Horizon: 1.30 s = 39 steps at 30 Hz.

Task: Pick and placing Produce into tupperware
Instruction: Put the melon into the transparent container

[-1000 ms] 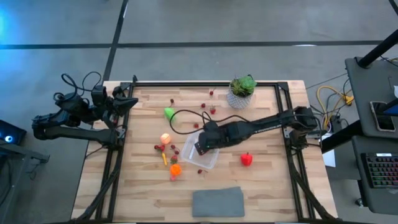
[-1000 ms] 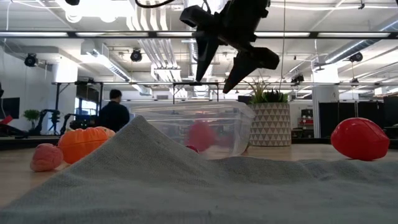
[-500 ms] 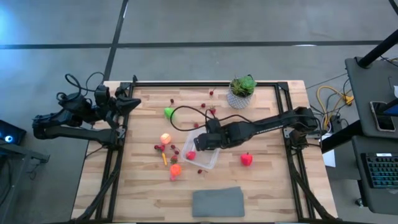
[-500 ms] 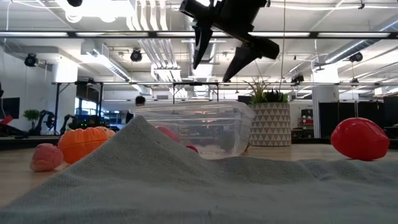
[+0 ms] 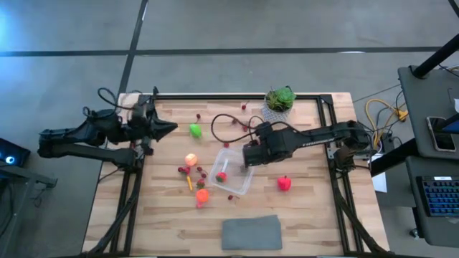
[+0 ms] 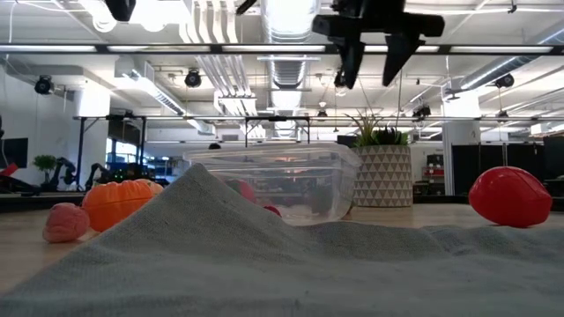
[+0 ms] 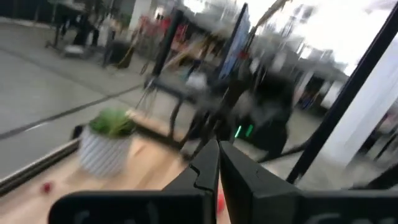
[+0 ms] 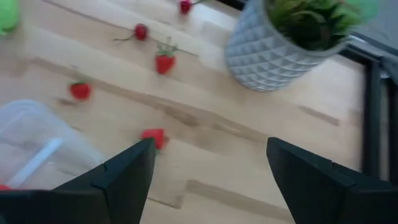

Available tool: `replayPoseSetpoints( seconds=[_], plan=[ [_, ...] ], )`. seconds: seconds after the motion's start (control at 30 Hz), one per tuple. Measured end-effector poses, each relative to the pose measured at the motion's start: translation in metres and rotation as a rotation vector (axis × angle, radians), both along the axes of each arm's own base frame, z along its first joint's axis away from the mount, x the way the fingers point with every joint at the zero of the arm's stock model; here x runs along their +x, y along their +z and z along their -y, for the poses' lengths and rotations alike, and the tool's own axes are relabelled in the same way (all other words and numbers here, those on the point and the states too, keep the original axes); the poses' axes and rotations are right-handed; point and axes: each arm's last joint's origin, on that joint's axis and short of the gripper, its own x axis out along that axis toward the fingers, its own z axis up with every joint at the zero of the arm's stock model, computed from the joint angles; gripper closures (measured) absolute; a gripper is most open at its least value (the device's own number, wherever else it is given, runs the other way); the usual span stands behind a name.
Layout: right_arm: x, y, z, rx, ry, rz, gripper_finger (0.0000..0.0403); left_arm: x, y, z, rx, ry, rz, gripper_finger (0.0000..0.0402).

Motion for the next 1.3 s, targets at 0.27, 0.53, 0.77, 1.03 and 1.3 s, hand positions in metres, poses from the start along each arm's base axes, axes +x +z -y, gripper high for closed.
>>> replayPoseSetpoints(
  seconds=[0.27,0.53,0.77,1.03,1.3],
  plan=[
    [-0.040,0.003,0.020,-0.002,-0.048,-0.022,0.0106,0.024,-0.048,-0.004,-0.080,0.169,-0.437,0.0401],
    [-0.083,0.009,0.037,0.016,-0.106,0.122,0.0104,0.050,-0.064,-0.005,-0.072,0.189,-0.545,0.0401],
    [-0.106,0.006,0.039,0.030,-0.102,0.277,0.0107,0.069,-0.059,-0.006,-0.116,0.211,-0.551,0.0401],
    [-0.119,-0.007,0.040,0.032,-0.106,0.273,0.0109,0.075,-0.018,-0.016,0.021,0.307,-0.487,0.0401],
    [-0.117,-0.005,0.040,0.020,-0.020,0.244,0.0110,0.071,-0.015,-0.041,0.198,0.347,-0.979,0.0396]
  ],
)
